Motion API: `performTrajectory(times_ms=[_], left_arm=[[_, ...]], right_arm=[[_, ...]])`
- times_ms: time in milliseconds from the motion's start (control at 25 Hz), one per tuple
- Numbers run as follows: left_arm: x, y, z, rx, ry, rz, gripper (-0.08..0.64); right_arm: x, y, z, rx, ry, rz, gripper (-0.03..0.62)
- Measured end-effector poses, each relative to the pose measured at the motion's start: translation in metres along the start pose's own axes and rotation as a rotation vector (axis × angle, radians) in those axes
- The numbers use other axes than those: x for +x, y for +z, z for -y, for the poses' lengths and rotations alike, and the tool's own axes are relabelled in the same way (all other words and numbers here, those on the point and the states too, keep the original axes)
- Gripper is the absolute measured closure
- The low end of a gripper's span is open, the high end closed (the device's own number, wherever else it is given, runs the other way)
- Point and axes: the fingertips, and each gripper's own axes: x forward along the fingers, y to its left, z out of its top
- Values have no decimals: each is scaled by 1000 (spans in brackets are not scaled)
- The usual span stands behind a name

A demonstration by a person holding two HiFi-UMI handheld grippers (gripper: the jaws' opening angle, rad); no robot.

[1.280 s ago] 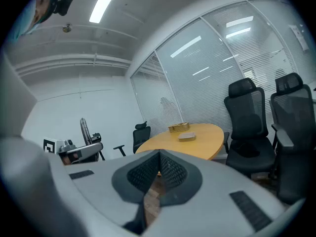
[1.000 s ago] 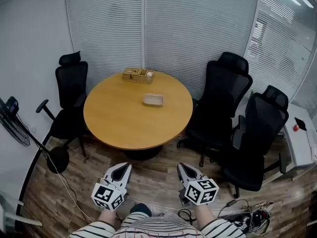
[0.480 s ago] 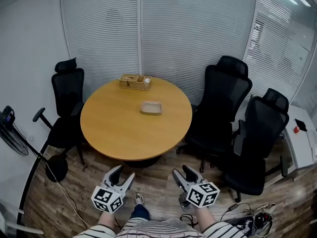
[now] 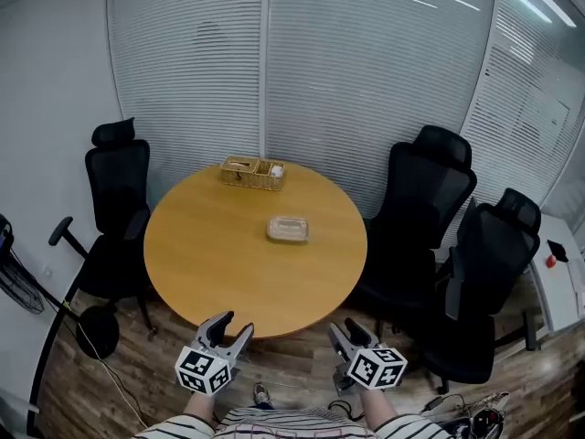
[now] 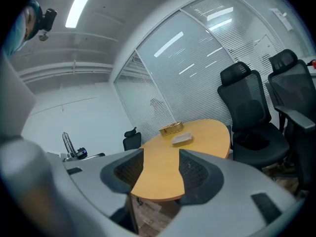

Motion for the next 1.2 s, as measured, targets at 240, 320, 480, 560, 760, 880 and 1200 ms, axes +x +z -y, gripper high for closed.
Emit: performTrajectory(times_ms=[240, 320, 480, 560, 760, 880, 1200], left_arm=[[25, 0, -80, 2, 9, -27, 362], [34, 5, -100, 11, -8, -31, 362], [52, 9, -128, 14, -41, -35, 362], [61, 7, -136, 0, -49, -37, 362], [79, 0, -144, -13, -69, -55, 362], [88, 1, -151, -19, -66, -50, 362], [140, 16, -177, -21, -23, -35, 362]], right_arm=[[74, 7, 3, 35, -52, 11, 374], [93, 12, 2, 48, -66, 27, 374], [121, 19, 4, 56, -99, 39, 374], [131, 23, 7, 56, -112, 38, 374], [152, 30, 17, 53, -127, 24, 374], [167, 31, 26, 53, -129, 14, 374], [215, 59, 60, 50, -107, -4, 374]])
